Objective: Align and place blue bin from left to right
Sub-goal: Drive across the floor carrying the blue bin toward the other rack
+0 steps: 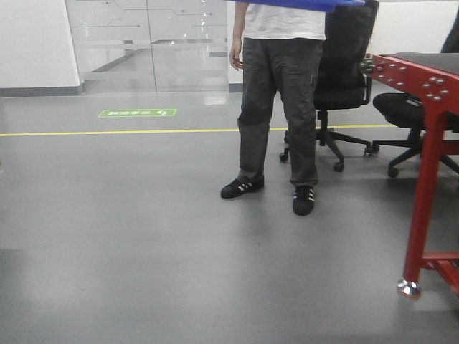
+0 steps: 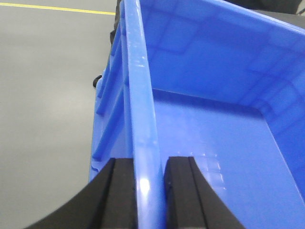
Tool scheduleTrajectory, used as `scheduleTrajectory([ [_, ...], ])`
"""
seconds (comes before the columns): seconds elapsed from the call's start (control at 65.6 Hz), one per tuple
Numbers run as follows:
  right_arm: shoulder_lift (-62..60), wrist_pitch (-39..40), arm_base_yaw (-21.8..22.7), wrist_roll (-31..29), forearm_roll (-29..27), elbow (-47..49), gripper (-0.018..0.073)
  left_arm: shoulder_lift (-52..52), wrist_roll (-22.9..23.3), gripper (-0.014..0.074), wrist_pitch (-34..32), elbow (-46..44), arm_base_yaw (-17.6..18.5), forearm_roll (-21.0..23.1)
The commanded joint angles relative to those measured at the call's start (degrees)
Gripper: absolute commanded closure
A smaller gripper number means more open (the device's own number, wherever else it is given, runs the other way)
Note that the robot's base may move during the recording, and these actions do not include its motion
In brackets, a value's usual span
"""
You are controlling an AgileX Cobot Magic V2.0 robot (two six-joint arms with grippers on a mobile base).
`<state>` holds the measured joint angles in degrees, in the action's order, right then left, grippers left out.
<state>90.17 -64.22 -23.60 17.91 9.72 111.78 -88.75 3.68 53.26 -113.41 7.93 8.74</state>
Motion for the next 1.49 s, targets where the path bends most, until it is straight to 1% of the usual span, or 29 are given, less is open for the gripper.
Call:
scheduleTrajectory([
  [0.0, -1.14, 4.23, -0.06, -2.39, 1.09, 0.73, 0.0712, 0.88, -0.56, 0.0708, -9.31, -0.91, -0.1, -0.3],
  [1.478, -1.14, 4.72, -0.06, -2.39, 1.09, 0.73, 0.0712, 0.79, -0.56, 0.0708, -9.31, -0.91, -0.1, -0.4],
])
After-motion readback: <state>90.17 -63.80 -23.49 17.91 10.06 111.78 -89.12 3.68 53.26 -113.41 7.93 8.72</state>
